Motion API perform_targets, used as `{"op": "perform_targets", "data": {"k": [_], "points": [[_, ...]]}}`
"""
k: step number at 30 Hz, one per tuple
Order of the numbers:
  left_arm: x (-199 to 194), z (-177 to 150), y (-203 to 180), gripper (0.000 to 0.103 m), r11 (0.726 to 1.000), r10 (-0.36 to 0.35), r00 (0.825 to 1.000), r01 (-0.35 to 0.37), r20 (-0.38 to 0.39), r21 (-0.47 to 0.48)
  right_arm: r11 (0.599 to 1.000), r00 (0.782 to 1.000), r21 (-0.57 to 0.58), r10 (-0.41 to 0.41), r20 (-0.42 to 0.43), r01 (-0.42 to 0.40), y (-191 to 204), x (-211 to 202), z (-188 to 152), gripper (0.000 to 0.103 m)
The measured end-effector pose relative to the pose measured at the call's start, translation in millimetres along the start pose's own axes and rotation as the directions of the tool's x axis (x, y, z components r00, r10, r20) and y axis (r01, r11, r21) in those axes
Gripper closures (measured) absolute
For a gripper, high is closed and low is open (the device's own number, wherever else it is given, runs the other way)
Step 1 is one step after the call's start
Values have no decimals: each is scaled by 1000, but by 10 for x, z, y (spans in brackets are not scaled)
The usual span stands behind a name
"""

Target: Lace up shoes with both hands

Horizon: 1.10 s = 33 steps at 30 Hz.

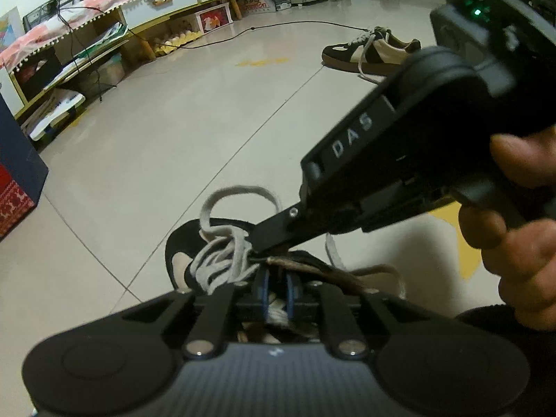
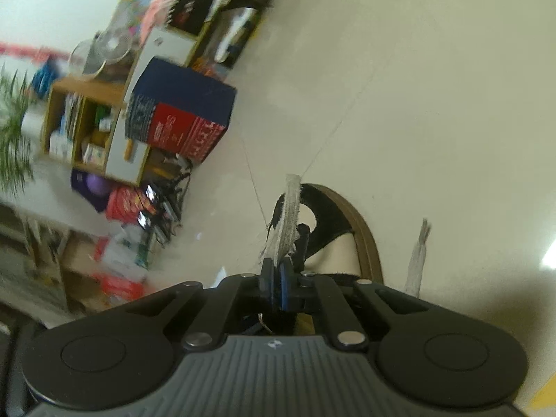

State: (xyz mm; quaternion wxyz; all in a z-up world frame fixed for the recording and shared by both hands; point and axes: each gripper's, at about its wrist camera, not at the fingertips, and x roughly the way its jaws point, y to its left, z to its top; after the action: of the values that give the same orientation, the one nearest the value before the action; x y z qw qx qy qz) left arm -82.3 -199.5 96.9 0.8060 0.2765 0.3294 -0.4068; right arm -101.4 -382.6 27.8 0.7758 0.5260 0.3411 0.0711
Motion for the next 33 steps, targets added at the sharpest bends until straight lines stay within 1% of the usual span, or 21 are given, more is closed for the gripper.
{"op": "perform_targets", "data": {"k": [3,9,10,11,13,15,16,17,18,20,22,24,25,26,27,29,30,32,33], "points": [[8,13,-5,92,1000,4,1000,-4,-1,11,996,1000,90,27,3,-27,-88,-11,7,99],[58,32,-19,92,1000,-3,1000,4,-11,11,993,1000,116,28,7,-28,-73,-41,-21,99],[60,35,-26,94,1000,-4,1000,4,-11,11,994,1000,107,23,10,-24,-58,-46,-26,99],[71,37,-16,99,1000,-6,1000,6,-14,1,996,1000,85,16,13,-17,-29,-47,-34,99],[94,41,5,100,1000,-10,1000,9,-22,-20,1000,1000,12,0,8,0,53,-42,-40,96],[99,34,24,100,999,-17,999,16,-29,-29,994,1000,-110,-24,-17,22,138,-64,-26,95],[96,26,26,100,999,-18,999,17,-27,-28,983,999,-180,-42,-28,36,175,-91,-20,92],[92,17,28,100,999,-19,999,18,-25,-27,967,998,-250,-57,-32,47,205,-138,-20,89],[91,9,28,100,999,-21,1000,20,-22,-25,946,997,-320,-70,-31,56,231,-200,-22,81],[88,2,40,100,999,-27,999,26,-19,-24,891,995,-451,-90,-44,60,289,-304,-50,80],[93,6,57,100,999,-37,999,37,-21,-24,825,990,-564,-102,-94,31,360,-365,-127,80],[101,15,65,100,999,-43,999,42,-23,-12,747,983,-665,-120,-142,-5,431,-426,-204,80],[107,19,65,100,999,-44,999,44,-25,-5,708,979,-706,-142,-146,-3,469,-424,-250,78],[113,23,64,100,999,-45,999,45,-26,1,669,976,-742,-179,-120,32,513,-386,-301,78],[111,25,62,100,999,-46,998,46,-30,10,639,973,-767,-207,-100,57,552,-327,-341,76],[107,31,58,101,998,-48,998,49,-38,28,590,967,-803,-241,-80,81,619,-194,-404,76],[106,29,79,101,998,-49,998,51,-50,35,569,964,-818,-254,-75,87,646,-152,-430,87],[70,12,134,101,998,-62,996,64,-68,28,533,959,-842,-275,-72,90,691,-100,-474,89],[31,11,154,101,997,-74,995,76,-71,19,527,956,-844,-287,-66,100,699,-89,-484,90]]}}
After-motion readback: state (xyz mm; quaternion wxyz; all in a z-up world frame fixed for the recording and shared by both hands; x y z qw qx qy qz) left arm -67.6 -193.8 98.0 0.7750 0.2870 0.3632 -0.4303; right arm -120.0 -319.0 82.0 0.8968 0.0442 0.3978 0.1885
